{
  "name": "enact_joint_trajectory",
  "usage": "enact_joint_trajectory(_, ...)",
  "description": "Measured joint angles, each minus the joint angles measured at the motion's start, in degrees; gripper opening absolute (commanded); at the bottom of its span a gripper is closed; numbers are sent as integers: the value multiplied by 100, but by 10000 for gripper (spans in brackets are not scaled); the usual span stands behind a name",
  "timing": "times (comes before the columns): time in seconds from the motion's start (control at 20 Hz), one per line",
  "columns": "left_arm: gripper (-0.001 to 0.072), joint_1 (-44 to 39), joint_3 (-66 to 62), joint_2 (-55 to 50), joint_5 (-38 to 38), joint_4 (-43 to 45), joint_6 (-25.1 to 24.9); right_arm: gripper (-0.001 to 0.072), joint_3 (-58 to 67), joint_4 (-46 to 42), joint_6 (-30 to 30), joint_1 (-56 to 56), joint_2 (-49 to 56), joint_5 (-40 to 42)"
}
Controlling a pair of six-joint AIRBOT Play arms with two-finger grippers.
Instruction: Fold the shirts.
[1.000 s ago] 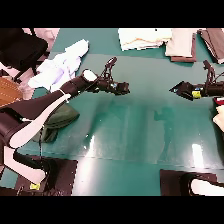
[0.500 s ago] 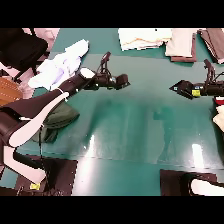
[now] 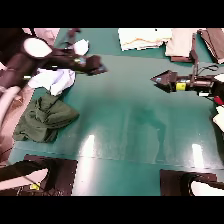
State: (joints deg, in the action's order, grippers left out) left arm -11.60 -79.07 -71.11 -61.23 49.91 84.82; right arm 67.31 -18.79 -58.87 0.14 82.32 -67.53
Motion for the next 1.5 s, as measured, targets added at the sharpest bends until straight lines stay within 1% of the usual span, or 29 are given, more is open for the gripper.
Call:
enact_joint_trajectory(0.1,33,214,-2,649,-901,1873,859,709,0,111,238,160,-11,-26)
enact_joint_trajectory(0.15,33,317,-2,914,-1353,2636,1169,709,0,144,299,210,-11,-24)
enact_joint_trajectory(0.2,32,389,0,1099,-1733,3158,1370,709,0,177,358,251,-13,-37)
enact_joint_trajectory(0.3,33,479,59,1333,-2369,3901,1580,709,0,214,428,295,-15,-179)
enact_joint_trajectory(0.35,34,511,103,1410,-2549,4247,1644,691,0,216,461,310,-15,-308)
enact_joint_trajectory(0.4,34,538,142,1458,-2649,4551,1685,667,-2,219,463,321,-15,-433)
enact_joint_trajectory(0.55,33,566,212,1532,-2653,5145,1762,665,-24,146,352,334,-15,-743)
enact_joint_trajectory(0.6,32,577,225,1543,-2636,5261,1781,609,-28,136,328,341,-15,-828)
enact_joint_trajectory(0.65,31,584,232,1556,-2638,5355,1794,482,-31,140,295,341,-15,-881)
enact_joint_trajectory(0.7,32,584,240,1567,-2645,5423,1799,448,-35,186,271,341,-15,-916)
enact_joint_trajectory(1.0,33,588,251,1589,-2885,5698,1858,456,17,568,247,348,-15,-914)
enact_joint_trajectory(1.2,32,588,251,1589,-3399,5718,1794,456,195,671,243,348,-15,-944)
enact_joint_trajectory(1.35,32,588,251,1591,-3912,5307,1773,456,374,693,240,348,-15,-962)
enact_joint_trajectory(1.5,32,588,251,1591,-4181,4444,1799,456,487,702,238,348,-15,-973)
